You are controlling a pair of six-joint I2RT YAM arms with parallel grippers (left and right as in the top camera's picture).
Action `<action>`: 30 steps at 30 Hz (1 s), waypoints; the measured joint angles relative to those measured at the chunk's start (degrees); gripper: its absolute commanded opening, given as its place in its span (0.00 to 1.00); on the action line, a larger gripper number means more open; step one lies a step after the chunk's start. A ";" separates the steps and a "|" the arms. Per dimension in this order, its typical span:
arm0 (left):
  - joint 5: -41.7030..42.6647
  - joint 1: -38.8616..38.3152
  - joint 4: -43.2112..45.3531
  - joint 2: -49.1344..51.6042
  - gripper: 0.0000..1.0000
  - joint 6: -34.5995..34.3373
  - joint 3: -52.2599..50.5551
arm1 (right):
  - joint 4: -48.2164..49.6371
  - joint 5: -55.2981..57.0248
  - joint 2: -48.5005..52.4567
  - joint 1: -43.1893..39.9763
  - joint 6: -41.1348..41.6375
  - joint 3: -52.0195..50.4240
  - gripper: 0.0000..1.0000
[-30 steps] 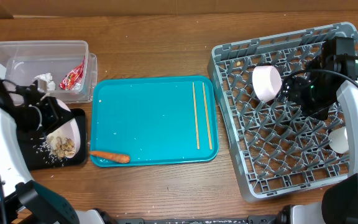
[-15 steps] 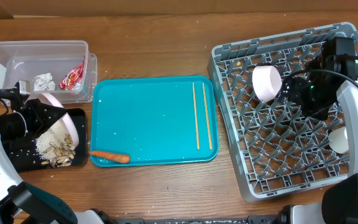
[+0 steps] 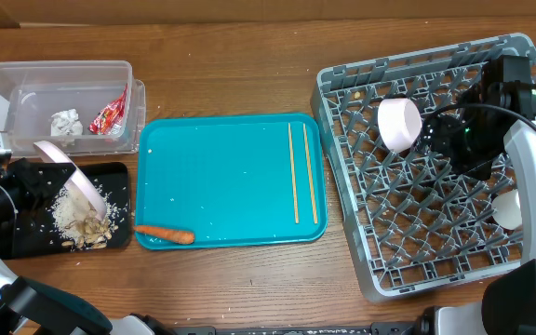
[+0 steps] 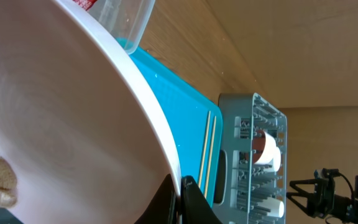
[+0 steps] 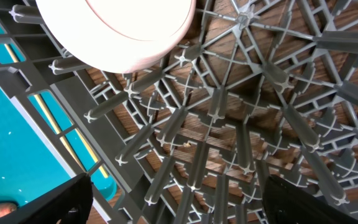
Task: Sort waste into correct bins and load items into the dishwasher
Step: 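Carry the plate left and tip rice and shells onto the black tray, then return the empty plate to the teal tray with the left gripper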
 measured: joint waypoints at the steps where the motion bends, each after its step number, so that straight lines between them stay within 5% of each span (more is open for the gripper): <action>1: 0.00 0.00 0.02 0.00 0.04 0.02 0.00 | 0.02 0.00 0.00 0.00 0.00 0.00 0.89; 5: -6.21 -0.02 2.29 0.13 0.04 -5.33 0.00 | -0.02 -0.02 0.00 0.00 -0.02 0.00 0.89; 19: 1.49 -1.73 -1.60 0.22 0.04 0.90 -0.02 | 0.00 -0.02 0.00 0.00 -0.02 0.00 0.89; 24: 2.10 -10.16 -2.58 0.22 0.04 2.99 -0.04 | -0.02 -0.02 0.00 0.00 0.00 0.00 0.89; 30: -2.05 -29.40 0.11 0.20 0.04 2.95 -0.04 | 0.00 -0.02 0.00 0.00 0.00 0.00 0.89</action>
